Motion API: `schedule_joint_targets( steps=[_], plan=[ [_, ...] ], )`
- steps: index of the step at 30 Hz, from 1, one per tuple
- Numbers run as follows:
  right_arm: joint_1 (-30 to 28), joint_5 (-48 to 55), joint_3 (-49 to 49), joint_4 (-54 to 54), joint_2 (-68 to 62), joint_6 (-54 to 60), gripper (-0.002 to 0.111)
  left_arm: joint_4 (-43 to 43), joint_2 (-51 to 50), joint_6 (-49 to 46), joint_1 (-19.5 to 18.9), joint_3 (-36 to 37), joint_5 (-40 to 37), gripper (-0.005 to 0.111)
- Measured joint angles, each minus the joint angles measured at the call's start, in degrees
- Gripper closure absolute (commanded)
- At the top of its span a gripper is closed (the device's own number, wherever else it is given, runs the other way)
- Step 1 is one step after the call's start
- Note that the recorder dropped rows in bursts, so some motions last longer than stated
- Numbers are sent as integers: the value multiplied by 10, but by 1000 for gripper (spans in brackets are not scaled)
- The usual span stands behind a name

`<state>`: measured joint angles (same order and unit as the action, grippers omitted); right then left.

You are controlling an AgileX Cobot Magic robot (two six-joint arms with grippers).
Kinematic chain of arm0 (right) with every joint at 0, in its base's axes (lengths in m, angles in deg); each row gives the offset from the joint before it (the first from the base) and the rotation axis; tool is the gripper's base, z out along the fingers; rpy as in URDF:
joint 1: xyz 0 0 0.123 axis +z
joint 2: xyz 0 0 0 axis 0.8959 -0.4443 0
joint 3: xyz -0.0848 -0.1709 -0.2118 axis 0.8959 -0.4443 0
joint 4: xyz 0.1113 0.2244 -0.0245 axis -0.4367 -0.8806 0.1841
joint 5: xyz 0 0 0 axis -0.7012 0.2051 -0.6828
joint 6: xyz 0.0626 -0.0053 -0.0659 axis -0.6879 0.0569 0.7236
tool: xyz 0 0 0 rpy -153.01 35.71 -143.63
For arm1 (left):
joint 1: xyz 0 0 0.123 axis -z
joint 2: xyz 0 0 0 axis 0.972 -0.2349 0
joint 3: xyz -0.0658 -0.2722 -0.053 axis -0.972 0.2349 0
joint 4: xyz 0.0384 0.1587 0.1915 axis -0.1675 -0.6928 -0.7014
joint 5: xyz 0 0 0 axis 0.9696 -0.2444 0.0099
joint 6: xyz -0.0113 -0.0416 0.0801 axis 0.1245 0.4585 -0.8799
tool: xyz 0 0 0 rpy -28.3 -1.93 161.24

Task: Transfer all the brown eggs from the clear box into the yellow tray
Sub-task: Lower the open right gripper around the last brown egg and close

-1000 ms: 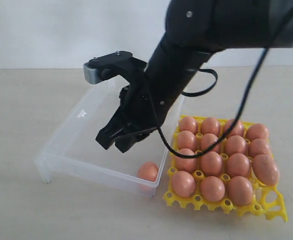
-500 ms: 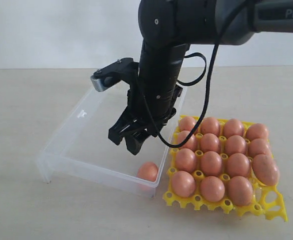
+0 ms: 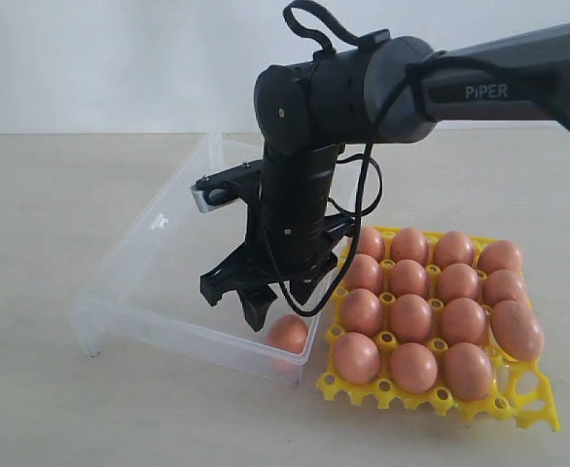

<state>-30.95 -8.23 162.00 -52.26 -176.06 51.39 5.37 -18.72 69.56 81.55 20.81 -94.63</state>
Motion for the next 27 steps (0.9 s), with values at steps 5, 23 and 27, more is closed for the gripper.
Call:
schedule_joint_targets(
  steps=[5,23,27],
  plan=[
    [0,29,0,-3,-1,-29,56,0,0,0,0,0,0,103],
    [0,46,1,-52,-47,-42,56,0,0,0,0,0,0,103],
    [0,48,1,-54,-48,-42,56,0,0,0,0,0,0,103]
  ],
)
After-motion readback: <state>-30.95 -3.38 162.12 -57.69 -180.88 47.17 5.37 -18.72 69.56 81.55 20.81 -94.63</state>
